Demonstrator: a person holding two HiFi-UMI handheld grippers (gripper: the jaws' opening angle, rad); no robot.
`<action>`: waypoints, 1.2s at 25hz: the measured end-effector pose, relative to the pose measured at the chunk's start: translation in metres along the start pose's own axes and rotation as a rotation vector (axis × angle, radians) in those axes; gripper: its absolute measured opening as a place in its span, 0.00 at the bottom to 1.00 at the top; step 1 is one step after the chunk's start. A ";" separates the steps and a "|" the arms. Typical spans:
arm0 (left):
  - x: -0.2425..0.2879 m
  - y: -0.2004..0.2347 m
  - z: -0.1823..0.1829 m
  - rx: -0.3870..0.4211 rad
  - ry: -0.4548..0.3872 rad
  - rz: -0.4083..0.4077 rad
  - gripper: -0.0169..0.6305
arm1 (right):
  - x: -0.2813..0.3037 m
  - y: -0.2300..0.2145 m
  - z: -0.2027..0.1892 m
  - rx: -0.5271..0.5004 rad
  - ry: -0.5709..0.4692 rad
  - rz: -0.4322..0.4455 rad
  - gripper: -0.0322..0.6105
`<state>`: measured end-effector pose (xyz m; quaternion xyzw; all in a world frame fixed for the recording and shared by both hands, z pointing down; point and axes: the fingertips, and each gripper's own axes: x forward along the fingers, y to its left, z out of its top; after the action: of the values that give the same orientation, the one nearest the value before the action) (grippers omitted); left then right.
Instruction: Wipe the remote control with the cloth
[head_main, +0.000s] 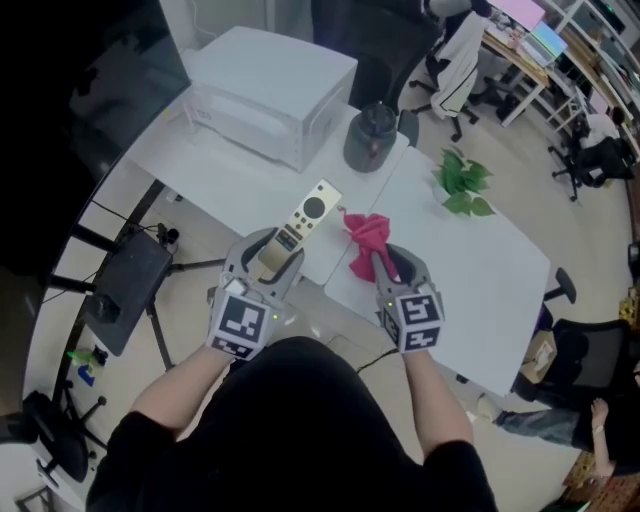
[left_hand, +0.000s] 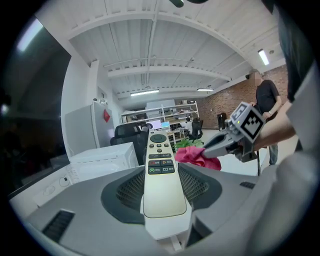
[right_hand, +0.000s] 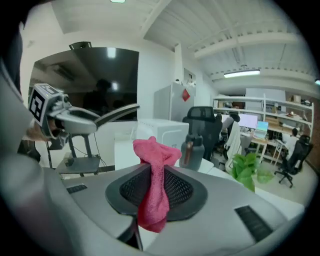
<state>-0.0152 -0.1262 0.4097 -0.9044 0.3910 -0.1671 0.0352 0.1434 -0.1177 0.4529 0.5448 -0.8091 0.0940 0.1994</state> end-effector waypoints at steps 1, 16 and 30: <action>0.001 0.001 0.000 -0.002 0.001 0.006 0.35 | -0.008 0.007 0.018 -0.027 -0.040 0.010 0.17; 0.006 0.006 -0.001 0.045 -0.001 0.031 0.35 | -0.039 0.114 0.125 -0.414 -0.223 0.192 0.17; 0.000 0.000 0.007 0.142 -0.023 0.040 0.35 | -0.009 0.158 0.117 -0.561 -0.088 0.281 0.17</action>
<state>-0.0131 -0.1262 0.4031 -0.8936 0.3956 -0.1831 0.1071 -0.0249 -0.0918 0.3542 0.3548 -0.8788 -0.1298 0.2915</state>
